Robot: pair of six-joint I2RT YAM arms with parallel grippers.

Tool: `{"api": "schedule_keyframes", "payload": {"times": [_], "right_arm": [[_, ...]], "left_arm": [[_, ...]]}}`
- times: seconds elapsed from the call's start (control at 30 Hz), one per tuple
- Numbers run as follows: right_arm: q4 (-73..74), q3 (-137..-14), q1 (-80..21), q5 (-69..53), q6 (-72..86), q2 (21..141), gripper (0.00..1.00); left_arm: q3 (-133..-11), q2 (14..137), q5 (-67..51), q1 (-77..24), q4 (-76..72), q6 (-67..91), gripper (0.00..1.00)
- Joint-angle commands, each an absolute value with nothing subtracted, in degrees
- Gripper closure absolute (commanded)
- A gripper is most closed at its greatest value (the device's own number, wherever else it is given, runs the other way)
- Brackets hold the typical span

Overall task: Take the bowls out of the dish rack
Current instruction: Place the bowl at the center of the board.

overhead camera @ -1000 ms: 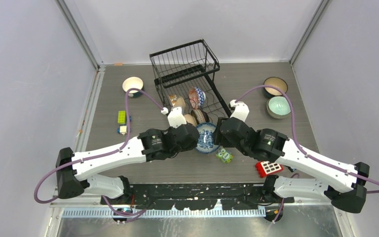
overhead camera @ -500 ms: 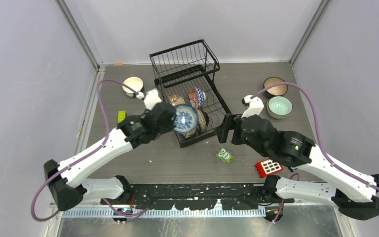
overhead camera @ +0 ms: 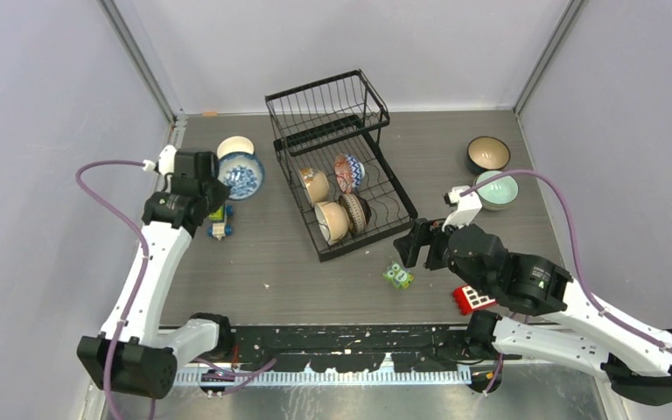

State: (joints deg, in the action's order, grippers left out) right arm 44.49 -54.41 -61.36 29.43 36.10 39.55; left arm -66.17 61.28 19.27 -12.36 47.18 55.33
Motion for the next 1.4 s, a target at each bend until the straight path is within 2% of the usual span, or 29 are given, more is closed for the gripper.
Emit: {"api": "schedule_keyframes", "payload": {"times": [0.0, 0.17, 0.4, 0.63, 1.37], "right_arm": [[40.4, -52.4, -61.2, 29.5, 34.5, 37.8, 0.15], [40.4, -49.7, -61.2, 29.2, 34.7, 35.7, 0.15], [39.2, -47.1, -61.2, 30.2, 34.5, 32.1, 0.15], [38.2, -46.4, -61.2, 31.4, 32.4, 30.7, 0.15], [33.0, -45.9, -61.3, 33.4, 29.4, 34.2, 0.15]], "left_arm": [[-65.8, 64.6, 11.3, -2.3, 39.2, 56.4, 1.0], [-67.1, 71.4, 8.6, 8.0, 33.8, 58.7, 1.0], [-71.5, 81.2, 10.1, 13.5, 28.6, 58.9, 1.0], [-71.6, 89.8, 5.8, 18.5, 22.2, 60.9, 1.0], [-80.3, 107.0, 5.7, 20.7, 18.8, 62.2, 1.0]]}}
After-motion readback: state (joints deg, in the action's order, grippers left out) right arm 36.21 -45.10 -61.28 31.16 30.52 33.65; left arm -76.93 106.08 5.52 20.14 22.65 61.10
